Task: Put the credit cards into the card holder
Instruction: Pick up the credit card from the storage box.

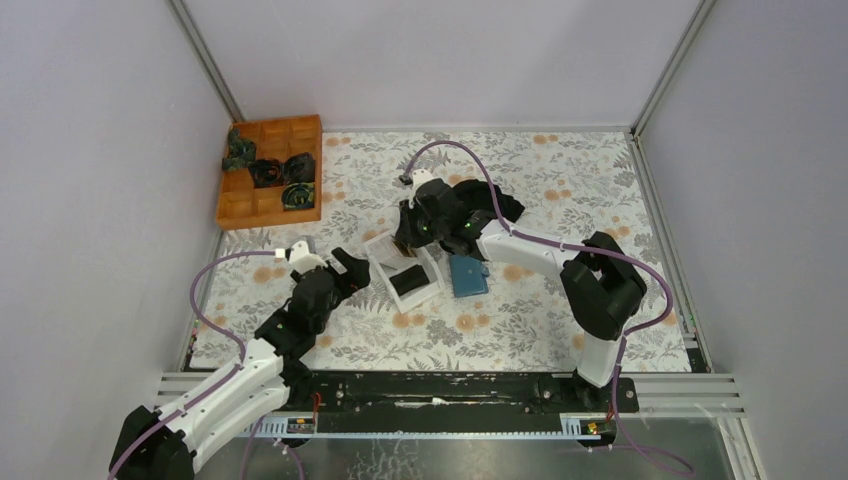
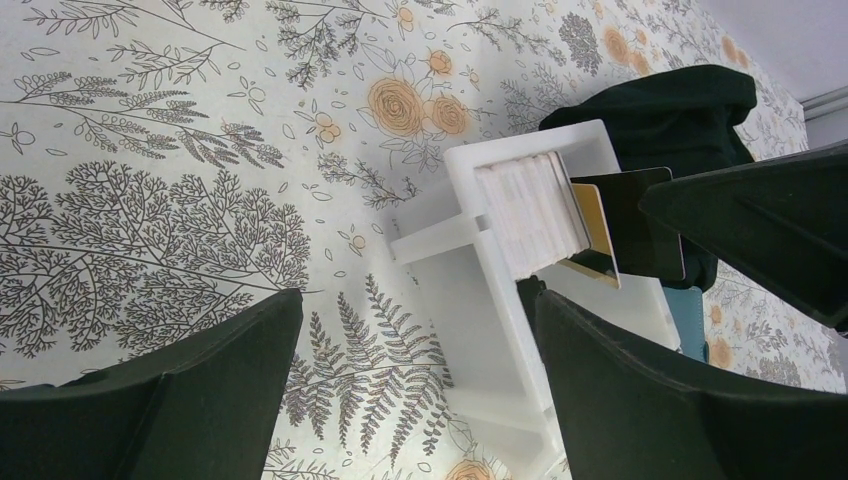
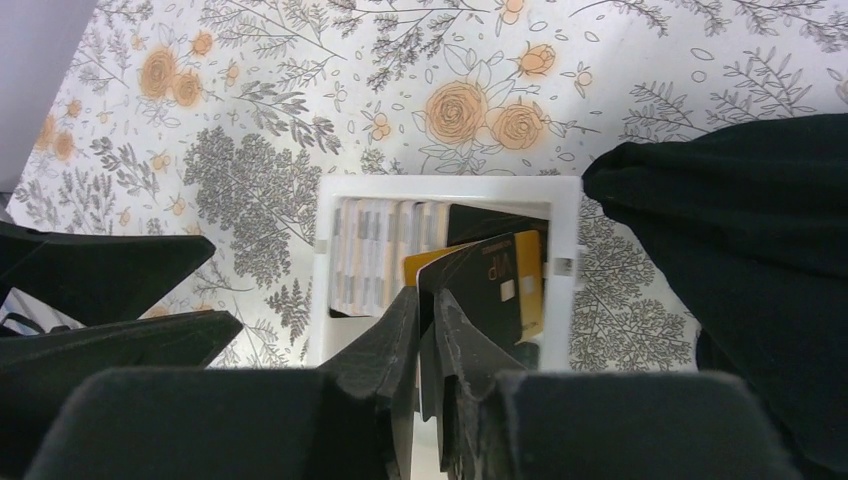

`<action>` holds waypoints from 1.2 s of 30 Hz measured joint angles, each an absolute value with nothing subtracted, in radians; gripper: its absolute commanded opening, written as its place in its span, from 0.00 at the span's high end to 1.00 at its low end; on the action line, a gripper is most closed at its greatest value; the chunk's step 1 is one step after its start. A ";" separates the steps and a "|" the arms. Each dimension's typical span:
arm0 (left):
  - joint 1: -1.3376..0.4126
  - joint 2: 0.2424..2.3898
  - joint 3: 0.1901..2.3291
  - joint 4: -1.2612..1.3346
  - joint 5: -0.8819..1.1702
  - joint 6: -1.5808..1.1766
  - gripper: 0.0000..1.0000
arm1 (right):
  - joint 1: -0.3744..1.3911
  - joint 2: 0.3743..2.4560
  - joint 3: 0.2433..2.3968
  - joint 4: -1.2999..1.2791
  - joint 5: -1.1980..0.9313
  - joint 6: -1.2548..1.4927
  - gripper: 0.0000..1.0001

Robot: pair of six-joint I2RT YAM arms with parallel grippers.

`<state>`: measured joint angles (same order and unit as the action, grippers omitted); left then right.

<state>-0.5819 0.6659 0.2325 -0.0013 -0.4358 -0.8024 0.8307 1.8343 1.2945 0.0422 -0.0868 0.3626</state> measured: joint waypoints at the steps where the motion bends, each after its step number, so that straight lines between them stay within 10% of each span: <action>1: -0.582 0.664 0.233 -0.001 -0.436 -0.802 0.06 | 0.831 1.834 1.295 0.041 -0.084 0.361 0.90; 36: -0.706 0.861 0.474 -0.006 -0.271 -0.648 0.13 | 0.897 1.171 0.968 -0.122 0.366 0.292 1.00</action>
